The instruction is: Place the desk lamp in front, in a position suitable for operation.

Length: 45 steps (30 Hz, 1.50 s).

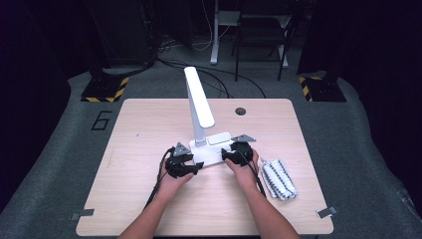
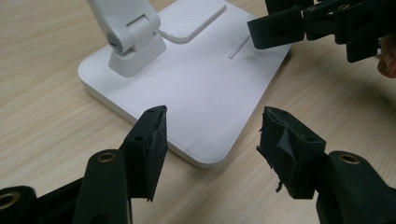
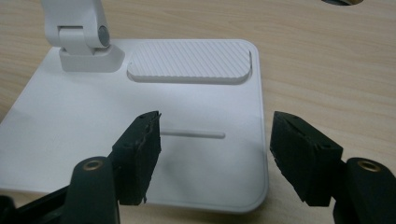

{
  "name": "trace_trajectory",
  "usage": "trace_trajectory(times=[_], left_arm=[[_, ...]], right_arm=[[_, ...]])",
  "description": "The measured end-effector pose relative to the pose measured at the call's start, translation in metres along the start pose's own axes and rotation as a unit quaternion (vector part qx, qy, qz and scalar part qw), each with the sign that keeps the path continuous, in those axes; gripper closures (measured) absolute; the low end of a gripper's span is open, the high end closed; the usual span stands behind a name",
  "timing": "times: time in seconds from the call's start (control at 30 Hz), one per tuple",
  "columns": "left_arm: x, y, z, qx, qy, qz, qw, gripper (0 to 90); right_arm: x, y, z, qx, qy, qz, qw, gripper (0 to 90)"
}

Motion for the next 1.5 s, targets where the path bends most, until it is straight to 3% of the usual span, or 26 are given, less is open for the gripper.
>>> trace_trajectory(times=[0.33, 0.4, 0.5, 0.67, 0.73, 1.2, 1.3, 1.5], left_arm=[[0.005, -0.006, 0.006, -0.006, 0.006, 0.015, 0.9999, 41.7], [0.006, -0.007, 0.007, -0.007, 0.006, 0.018, 0.9998, 41.7], [0.007, -0.008, 0.010, -0.009, 0.006, 0.019, 0.9998, 41.7], [0.009, -0.011, 0.012, -0.011, 0.008, 0.019, 0.9997, 41.5], [0.009, -0.011, 0.013, -0.011, 0.006, 0.021, 0.9997, 41.2], [0.011, -0.011, 0.011, -0.013, 0.007, 0.020, 0.9997, 40.9], [0.011, -0.011, 0.010, -0.013, 0.006, 0.023, 0.9996, 40.8], [0.012, -0.010, 0.008, -0.009, 0.007, 0.028, 0.9995, 40.6]], right_arm=[[-0.009, -0.007, -0.009, 0.001, -0.003, -0.005, 1.0000, 33.3], [-0.010, -0.006, -0.010, -0.002, 0.004, 0.004, 1.0000, 33.3], [-0.010, -0.007, -0.014, 0.005, -0.009, -0.002, 0.9999, 33.1], [-0.010, -0.005, -0.016, 0.008, -0.011, 0.008, 0.9999, 31.7], [-0.011, -0.006, -0.016, 0.007, -0.020, 0.025, 0.9995, 30.7], [-0.012, -0.002, -0.019, 0.009, -0.025, 0.005, 0.9996, 27.0], [-0.011, 0.000, -0.020, -0.008, -0.030, -0.017, 0.9994, 26.9], [-0.010, 0.002, -0.020, -0.021, -0.035, -0.028, 0.9988, 26.7]])
Point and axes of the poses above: each handheld gripper's, and its own axes: z roughly backward along the jaws, x roughly out of its underside, y roughly to its right, the point moved 1 cm from there along -z, roughly forward along the jaws
